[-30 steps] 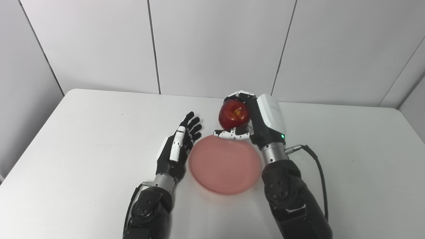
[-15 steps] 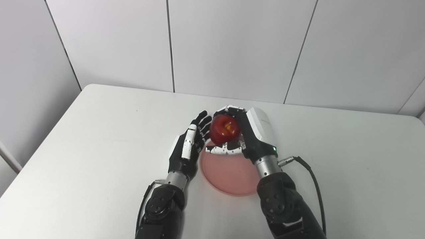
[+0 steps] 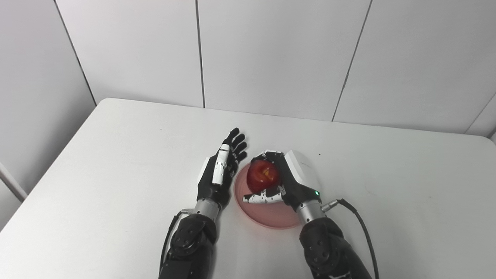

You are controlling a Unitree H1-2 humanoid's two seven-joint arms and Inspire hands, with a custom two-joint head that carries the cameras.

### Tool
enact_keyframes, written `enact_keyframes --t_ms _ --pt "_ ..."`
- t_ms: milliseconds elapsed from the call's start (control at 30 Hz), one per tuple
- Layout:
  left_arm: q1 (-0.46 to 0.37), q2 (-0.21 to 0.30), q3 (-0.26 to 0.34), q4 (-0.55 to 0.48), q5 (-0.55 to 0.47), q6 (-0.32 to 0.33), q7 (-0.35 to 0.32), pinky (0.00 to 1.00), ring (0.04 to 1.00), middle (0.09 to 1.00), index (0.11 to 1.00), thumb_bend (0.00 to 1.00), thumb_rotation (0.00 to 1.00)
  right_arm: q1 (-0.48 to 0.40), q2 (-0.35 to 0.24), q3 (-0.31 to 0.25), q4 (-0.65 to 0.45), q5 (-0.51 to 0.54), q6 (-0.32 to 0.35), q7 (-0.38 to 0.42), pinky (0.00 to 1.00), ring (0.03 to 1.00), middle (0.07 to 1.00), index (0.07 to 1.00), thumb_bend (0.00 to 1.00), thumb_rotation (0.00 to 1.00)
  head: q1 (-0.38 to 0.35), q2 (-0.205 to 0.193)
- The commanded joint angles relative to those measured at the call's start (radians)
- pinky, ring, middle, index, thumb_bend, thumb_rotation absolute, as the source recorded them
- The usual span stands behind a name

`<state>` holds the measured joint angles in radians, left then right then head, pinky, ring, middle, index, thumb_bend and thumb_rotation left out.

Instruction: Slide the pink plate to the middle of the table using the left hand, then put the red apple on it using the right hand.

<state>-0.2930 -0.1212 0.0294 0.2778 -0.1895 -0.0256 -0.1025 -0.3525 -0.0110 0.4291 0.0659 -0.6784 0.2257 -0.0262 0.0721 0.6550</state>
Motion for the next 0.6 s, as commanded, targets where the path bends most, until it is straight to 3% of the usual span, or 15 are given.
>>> enact_keyframes --t_ms 0,567 --pt "0.049 0.004 0.002 0.044 0.003 0.009 0.006 0.94 0.946 0.947 0.917 0.36 1.00 -0.030 0.003 0.002 -0.016 0.000 -0.060 -0.015 0.23 0.319 0.418 0.532 0.52 0.00 -0.001 0.001" --pt "0.051 0.002 -0.004 0.023 0.008 0.032 0.018 0.93 0.941 0.944 0.921 0.36 1.00 -0.027 -0.010 0.018 0.027 -0.031 -0.075 -0.022 0.24 0.332 0.422 0.533 0.52 0.00 -0.005 0.017"
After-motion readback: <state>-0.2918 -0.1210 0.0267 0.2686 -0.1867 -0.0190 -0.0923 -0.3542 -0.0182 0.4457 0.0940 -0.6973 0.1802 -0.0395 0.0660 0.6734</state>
